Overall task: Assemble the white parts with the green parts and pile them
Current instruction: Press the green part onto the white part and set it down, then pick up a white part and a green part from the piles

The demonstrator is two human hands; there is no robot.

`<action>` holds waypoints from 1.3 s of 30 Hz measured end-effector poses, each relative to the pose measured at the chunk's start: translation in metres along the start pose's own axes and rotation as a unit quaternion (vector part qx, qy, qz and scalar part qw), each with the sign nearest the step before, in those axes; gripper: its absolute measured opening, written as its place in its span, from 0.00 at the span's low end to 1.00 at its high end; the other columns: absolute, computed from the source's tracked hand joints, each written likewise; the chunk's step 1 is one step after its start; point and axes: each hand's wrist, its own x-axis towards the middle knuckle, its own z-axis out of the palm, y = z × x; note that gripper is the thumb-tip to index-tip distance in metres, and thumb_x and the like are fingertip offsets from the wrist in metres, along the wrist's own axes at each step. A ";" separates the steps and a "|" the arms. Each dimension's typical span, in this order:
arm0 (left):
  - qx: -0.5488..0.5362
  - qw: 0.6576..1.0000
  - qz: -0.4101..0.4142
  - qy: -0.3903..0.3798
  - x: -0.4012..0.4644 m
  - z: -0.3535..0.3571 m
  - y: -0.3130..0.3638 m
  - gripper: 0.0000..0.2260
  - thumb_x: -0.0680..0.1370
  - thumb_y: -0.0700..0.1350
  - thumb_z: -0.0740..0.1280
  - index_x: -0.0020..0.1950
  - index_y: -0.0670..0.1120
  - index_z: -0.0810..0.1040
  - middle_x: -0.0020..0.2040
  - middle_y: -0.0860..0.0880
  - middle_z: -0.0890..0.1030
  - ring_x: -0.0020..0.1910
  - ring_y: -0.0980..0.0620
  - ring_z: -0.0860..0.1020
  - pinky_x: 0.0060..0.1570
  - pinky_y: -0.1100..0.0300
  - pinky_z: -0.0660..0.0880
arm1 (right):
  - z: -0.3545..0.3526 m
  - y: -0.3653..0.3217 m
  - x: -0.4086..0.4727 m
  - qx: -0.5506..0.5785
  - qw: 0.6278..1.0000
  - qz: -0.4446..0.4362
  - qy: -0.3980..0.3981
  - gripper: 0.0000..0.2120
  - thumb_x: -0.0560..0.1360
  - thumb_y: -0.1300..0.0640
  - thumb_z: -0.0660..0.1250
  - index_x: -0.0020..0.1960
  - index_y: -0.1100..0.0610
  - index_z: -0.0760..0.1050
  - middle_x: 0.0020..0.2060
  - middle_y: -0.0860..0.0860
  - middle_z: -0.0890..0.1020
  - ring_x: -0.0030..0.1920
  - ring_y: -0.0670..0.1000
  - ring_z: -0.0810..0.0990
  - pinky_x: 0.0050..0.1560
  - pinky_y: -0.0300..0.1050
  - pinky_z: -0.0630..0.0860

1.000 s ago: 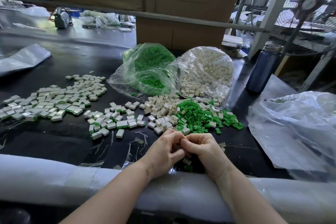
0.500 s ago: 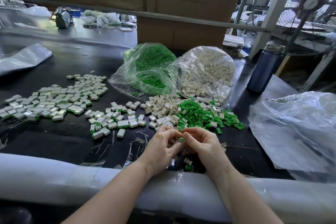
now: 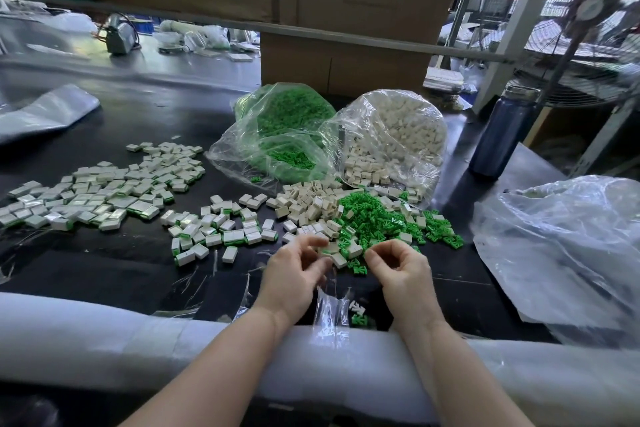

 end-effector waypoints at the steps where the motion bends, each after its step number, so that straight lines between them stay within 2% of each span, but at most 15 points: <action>1: -0.013 0.999 -0.016 0.031 0.001 -0.001 -0.001 0.09 0.75 0.38 0.67 0.54 0.47 0.77 0.41 0.50 0.80 0.41 0.53 0.80 0.44 0.62 0.78 | -0.001 0.002 0.002 -0.024 0.999 0.005 0.037 0.06 0.73 0.62 0.70 0.38 0.54 0.77 0.33 0.49 0.80 0.37 0.48 0.78 0.40 0.40 0.75; 3: -0.018 0.994 -0.038 0.104 0.004 -0.005 -0.004 0.09 0.75 0.37 0.67 0.53 0.47 0.77 0.44 0.48 0.80 0.43 0.50 0.80 0.47 0.58 0.79 | -0.004 0.006 0.004 -0.052 0.994 0.022 0.091 0.06 0.73 0.62 0.69 0.39 0.54 0.77 0.36 0.49 0.80 0.39 0.46 0.77 0.38 0.34 0.71; 6: -0.023 0.977 -0.076 0.198 0.009 -0.011 -0.010 0.10 0.76 0.37 0.65 0.56 0.47 0.78 0.52 0.42 0.77 0.44 0.49 0.76 0.52 0.53 0.76 | -0.007 0.009 0.006 -0.064 0.988 0.048 0.132 0.05 0.74 0.63 0.68 0.43 0.54 0.77 0.40 0.50 0.80 0.42 0.48 0.77 0.41 0.37 0.69; 9: -0.032 0.965 -0.118 0.234 0.012 -0.015 -0.012 0.15 0.77 0.38 0.64 0.64 0.45 0.74 0.58 0.45 0.70 0.40 0.55 0.73 0.52 0.60 0.70 | -0.006 0.010 0.007 -0.088 0.987 0.065 0.114 0.04 0.74 0.63 0.67 0.46 0.55 0.77 0.44 0.52 0.80 0.45 0.50 0.77 0.46 0.41 0.71; 11: -0.006 0.967 -0.127 0.219 0.012 -0.014 -0.012 0.18 0.77 0.40 0.64 0.68 0.44 0.70 0.63 0.44 0.66 0.46 0.52 0.72 0.51 0.65 0.64 | -0.005 0.009 0.007 -0.115 0.987 0.070 0.088 0.05 0.74 0.63 0.67 0.46 0.55 0.77 0.45 0.53 0.81 0.46 0.51 0.78 0.49 0.44 0.73; 13: 0.031 0.974 -0.128 0.186 0.011 -0.013 -0.012 0.21 0.78 0.41 0.63 0.71 0.42 0.66 0.70 0.45 0.61 0.61 0.48 0.69 0.56 0.66 0.61 | -0.005 0.009 0.006 -0.137 0.985 0.073 0.073 0.05 0.74 0.63 0.67 0.45 0.54 0.78 0.45 0.53 0.81 0.47 0.51 0.79 0.51 0.45 0.75; 14: 0.051 0.976 -0.124 0.171 0.011 -0.012 -0.011 0.22 0.78 0.41 0.63 0.72 0.42 0.64 0.72 0.45 0.59 0.67 0.47 0.65 0.62 0.64 0.60 | -0.004 0.008 0.006 -0.146 0.984 0.074 0.067 0.05 0.74 0.63 0.67 0.45 0.54 0.78 0.45 0.53 0.81 0.47 0.51 0.79 0.52 0.45 0.75; 16: 0.100 0.978 -0.104 0.152 0.009 -0.010 -0.009 0.23 0.78 0.41 0.64 0.72 0.42 0.63 0.74 0.44 0.57 0.72 0.45 0.59 0.69 0.59 0.57 | -0.004 0.008 0.006 -0.161 0.982 0.076 0.054 0.06 0.74 0.63 0.67 0.45 0.53 0.78 0.46 0.53 0.81 0.47 0.51 0.79 0.52 0.46 0.76; 19: 0.200 0.970 -0.016 0.139 0.005 -0.005 -0.008 0.18 0.77 0.42 0.65 0.67 0.44 0.71 0.69 0.45 0.63 0.70 0.47 0.59 0.70 0.57 0.57 | -0.004 0.006 0.005 -0.179 0.981 0.069 0.041 0.07 0.74 0.62 0.66 0.43 0.51 0.78 0.47 0.53 0.81 0.48 0.51 0.79 0.52 0.47 0.77; 21: 0.257 0.960 0.056 0.101 0.002 -0.001 -0.006 0.15 0.77 0.42 0.64 0.64 0.47 0.74 0.65 0.49 0.68 0.66 0.51 0.60 0.68 0.59 0.57 | -0.004 0.006 0.004 -0.186 0.980 0.061 0.031 0.08 0.74 0.63 0.67 0.42 0.50 0.78 0.48 0.53 0.81 0.48 0.51 0.79 0.52 0.48 0.76; 24: 0.312 0.943 0.114 0.017 -0.001 0.005 -0.006 0.18 0.78 0.44 0.62 0.68 0.54 0.71 0.66 0.55 0.65 0.64 0.55 0.57 0.66 0.60 0.53 | -0.002 0.005 0.003 -0.191 0.980 0.055 0.010 0.08 0.73 0.63 0.68 0.41 0.49 0.79 0.48 0.53 0.81 0.51 0.53 0.78 0.57 0.51 0.74; 28: 0.355 0.926 0.116 -0.061 0.000 0.008 -0.009 0.18 0.79 0.49 0.59 0.69 0.58 0.67 0.67 0.56 0.61 0.64 0.53 0.57 0.66 0.57 0.54 | 0.001 0.003 0.001 -0.219 0.974 0.048 -0.008 0.07 0.72 0.59 0.70 0.44 0.47 0.81 0.49 0.50 0.80 0.54 0.52 0.77 0.61 0.53 0.71; 32: 0.342 0.928 0.131 -0.059 0.000 0.008 -0.008 0.15 0.79 0.51 0.60 0.66 0.57 0.72 0.63 0.55 0.66 0.63 0.54 0.61 0.66 0.59 0.58 | 0.001 0.000 0.000 -0.292 0.956 0.040 -0.008 0.07 0.71 0.53 0.71 0.49 0.46 0.82 0.51 0.47 0.78 0.57 0.51 0.74 0.62 0.51 0.68; 36: 0.309 0.939 0.146 -0.041 0.000 0.008 -0.008 0.12 0.78 0.50 0.62 0.61 0.54 0.77 0.58 0.55 0.70 0.61 0.55 0.65 0.65 0.61 0.60 | 0.002 -0.003 0.000 -0.339 0.940 0.036 -0.011 0.04 0.72 0.50 0.70 0.47 0.45 0.80 0.52 0.46 0.76 0.58 0.50 0.71 0.61 0.46 0.65; 39: 0.313 0.936 0.143 -0.069 0.001 0.009 -0.008 0.16 0.80 0.48 0.60 0.67 0.54 0.72 0.62 0.54 0.68 0.64 0.55 0.63 0.68 0.59 0.59 | 0.002 -0.003 0.000 -0.343 0.939 0.034 -0.012 0.04 0.72 0.50 0.70 0.47 0.47 0.79 0.52 0.46 0.77 0.58 0.50 0.71 0.60 0.46 0.63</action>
